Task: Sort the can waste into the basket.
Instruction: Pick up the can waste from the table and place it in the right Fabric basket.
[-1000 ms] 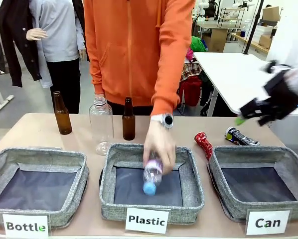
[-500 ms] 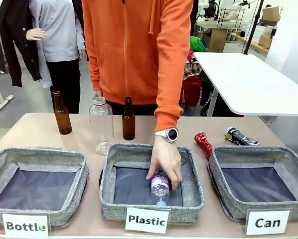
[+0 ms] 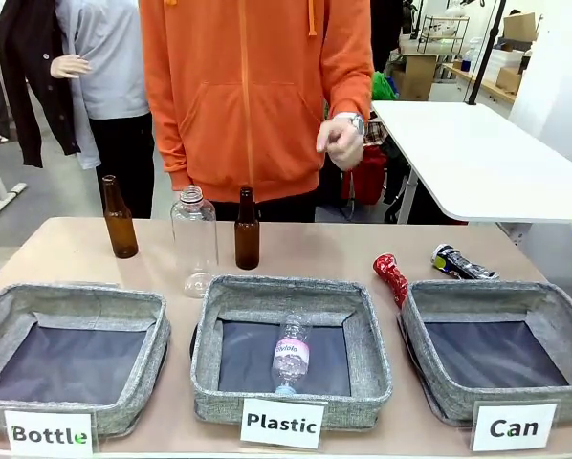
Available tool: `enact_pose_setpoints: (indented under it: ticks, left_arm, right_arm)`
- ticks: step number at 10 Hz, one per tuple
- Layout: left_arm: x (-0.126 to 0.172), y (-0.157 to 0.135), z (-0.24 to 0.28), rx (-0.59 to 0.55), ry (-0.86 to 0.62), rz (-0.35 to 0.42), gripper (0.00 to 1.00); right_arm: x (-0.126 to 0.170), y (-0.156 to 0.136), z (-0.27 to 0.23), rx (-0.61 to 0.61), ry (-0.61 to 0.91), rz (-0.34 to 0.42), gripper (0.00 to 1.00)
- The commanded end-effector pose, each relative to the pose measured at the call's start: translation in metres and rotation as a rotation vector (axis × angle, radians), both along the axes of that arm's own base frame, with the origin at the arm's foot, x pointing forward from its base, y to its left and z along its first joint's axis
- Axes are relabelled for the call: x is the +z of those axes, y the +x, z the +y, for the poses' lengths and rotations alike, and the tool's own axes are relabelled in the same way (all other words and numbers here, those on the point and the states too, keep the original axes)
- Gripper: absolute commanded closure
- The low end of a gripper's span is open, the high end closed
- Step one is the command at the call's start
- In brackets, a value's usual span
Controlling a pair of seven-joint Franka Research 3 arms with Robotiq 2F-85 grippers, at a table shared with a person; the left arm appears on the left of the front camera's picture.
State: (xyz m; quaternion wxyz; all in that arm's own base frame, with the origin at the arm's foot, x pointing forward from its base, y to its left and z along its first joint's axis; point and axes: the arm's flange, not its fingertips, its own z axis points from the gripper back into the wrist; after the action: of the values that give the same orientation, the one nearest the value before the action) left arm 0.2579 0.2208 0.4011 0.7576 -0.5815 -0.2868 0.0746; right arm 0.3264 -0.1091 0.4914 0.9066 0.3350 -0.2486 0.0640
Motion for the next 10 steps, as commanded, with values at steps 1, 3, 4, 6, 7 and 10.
enact_pose_setpoints:
  ticks: [1, 3, 4, 6, 7, 10]
  left_arm:
    - [0.001, 0.0, 0.001, 0.004, -0.011, -0.035, 0.0]
    - [0.001, 0.0, 0.001, 0.004, -0.011, -0.035, 0.0]
    - [0.001, 0.0, 0.001, 0.004, -0.011, -0.035, 0.0]
    - [0.001, 0.0, 0.001, 0.004, -0.011, -0.035, 0.0]
    - [0.001, 0.0, 0.001, 0.004, -0.011, -0.035, 0.0]
    - [0.001, 0.0, 0.001, 0.004, -0.011, -0.035, 0.0]
  right_arm:
    - [0.0, 0.03, 0.098, -0.049, -0.26, -0.013, 0.0]
    - [-0.003, 0.066, 0.173, -0.062, -0.47, -0.027, 0.0]
    - [-0.012, 0.083, 0.201, -0.008, -0.53, -0.027, 0.0]
    - [-0.049, 0.114, 0.244, -0.027, -0.656, -0.009, 0.0]
    - [-0.06, 0.124, 0.257, -0.09, -0.714, -0.014, 0.0]
    - [-0.073, 0.148, 0.261, -0.048, -0.735, 0.05, 0.0]
